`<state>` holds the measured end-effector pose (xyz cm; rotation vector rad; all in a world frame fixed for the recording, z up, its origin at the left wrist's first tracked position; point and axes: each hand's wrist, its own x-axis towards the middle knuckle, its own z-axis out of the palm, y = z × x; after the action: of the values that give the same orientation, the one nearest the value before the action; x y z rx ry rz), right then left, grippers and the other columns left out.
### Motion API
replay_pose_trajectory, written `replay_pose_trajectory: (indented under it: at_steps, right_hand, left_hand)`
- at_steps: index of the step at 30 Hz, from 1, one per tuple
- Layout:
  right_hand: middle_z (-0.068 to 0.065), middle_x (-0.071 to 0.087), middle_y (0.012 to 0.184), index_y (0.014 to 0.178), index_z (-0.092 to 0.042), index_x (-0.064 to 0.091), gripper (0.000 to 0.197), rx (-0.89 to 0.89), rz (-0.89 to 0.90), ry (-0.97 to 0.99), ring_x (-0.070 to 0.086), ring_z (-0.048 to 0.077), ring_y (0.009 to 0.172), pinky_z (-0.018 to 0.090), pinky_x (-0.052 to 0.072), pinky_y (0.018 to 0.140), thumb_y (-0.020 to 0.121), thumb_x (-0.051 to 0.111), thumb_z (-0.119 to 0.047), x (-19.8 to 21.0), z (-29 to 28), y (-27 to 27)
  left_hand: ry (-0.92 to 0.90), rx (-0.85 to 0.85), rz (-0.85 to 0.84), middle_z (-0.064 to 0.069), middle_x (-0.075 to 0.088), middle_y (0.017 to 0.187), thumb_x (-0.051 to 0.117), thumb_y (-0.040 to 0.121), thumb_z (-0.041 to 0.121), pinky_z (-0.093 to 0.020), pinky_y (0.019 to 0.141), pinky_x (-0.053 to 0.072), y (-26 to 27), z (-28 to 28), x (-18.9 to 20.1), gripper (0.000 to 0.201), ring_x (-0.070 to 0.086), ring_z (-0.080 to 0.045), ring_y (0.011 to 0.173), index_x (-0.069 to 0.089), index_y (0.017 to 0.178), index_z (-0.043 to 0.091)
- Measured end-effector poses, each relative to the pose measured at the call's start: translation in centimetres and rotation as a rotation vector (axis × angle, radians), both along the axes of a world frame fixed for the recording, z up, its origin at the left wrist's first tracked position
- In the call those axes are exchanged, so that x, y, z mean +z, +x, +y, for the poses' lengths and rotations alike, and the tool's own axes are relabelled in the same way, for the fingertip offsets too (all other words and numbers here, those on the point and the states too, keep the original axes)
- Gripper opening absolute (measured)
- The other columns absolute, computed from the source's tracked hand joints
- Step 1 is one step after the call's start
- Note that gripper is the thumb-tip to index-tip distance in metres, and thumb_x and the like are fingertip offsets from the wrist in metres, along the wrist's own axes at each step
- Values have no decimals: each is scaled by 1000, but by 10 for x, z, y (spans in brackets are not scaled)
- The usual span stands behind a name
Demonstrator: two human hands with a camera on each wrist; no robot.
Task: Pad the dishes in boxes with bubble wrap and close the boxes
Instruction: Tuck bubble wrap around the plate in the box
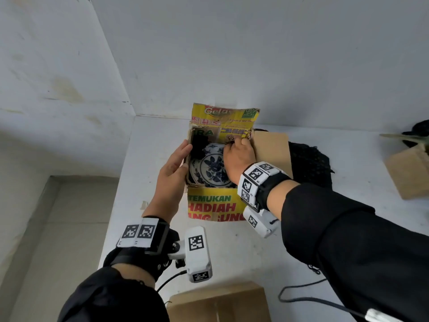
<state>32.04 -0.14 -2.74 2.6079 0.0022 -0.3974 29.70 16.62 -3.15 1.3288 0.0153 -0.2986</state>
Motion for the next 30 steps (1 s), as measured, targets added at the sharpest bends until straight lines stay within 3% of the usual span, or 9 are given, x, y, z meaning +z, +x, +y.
replay_pose_trajectory:
  at_steps: [4, 10, 14, 19, 23, 27, 30]
  right_hand:
    - [11, 56, 122, 125, -4, 47, 45, -78, -19, 149, 41, 27, 119, 38, 28, 100, 85, 52, -24, 1, -3, 10]
    - [5, 56, 122, 113, -15, 61, 30, -104, 3, 134, 38, 25, 118, 37, 23, 103, 90, 46, -25, -5, -6, 15]
    - [6, 55, 122, 113, -15, 61, 31, -116, -42, 186, 37, 24, 119, 35, 21, 105, 92, 40, -24, -5, -5, 16]
    - [15, 43, 137, 128, -9, 50, 39, -124, 86, 206, 36, 31, 124, 38, 28, 103, 91, 46, -22, 9, -2, 13]
    - [23, 27, 139, 135, 3, 32, 49, -209, 61, 385, 41, 39, 118, 40, 44, 89, 90, 49, -5, 19, 7, 2]
    - [23, 19, 146, 146, 4, 6, 78, -387, 174, 548, 29, 37, 132, 41, 37, 104, 88, 56, -12, 19, 1, 1]
    - [23, 28, 142, 144, 4, 14, 75, -423, 211, 570, 37, 37, 127, 40, 40, 102, 87, 58, -19, 24, 2, 11]
  left_hand:
    - [-57, -10, 62, 16, 51, 132, 29, 92, -12, -13, 80, 51, 3, 1, 3, 54, 50, 3, 118, 57, 124, 22]
    - [-71, -24, 84, 15, 50, 133, 29, 91, -13, -13, 78, 51, 3, 1, 4, 55, 51, 5, 114, 57, 123, 22]
    - [-71, -25, 90, 15, 49, 135, 29, 92, -13, -14, 78, 51, 3, 2, 4, 55, 51, 2, 116, 59, 121, 23]
    - [-66, -30, 84, 15, 49, 134, 28, 92, -13, -13, 78, 51, 3, 1, 4, 56, 51, 7, 113, 57, 123, 23]
    - [-68, -24, 81, 15, 49, 134, 29, 92, -13, -13, 80, 51, 3, 2, 3, 55, 50, 5, 115, 57, 123, 23]
    - [-53, -28, 52, 16, 49, 133, 30, 92, -12, -13, 80, 51, 1, 1, 3, 54, 49, 5, 116, 56, 123, 24]
    - [-35, -23, 15, 17, 50, 131, 31, 93, -12, -13, 80, 50, 0, 1, 4, 53, 50, 6, 117, 56, 123, 23]
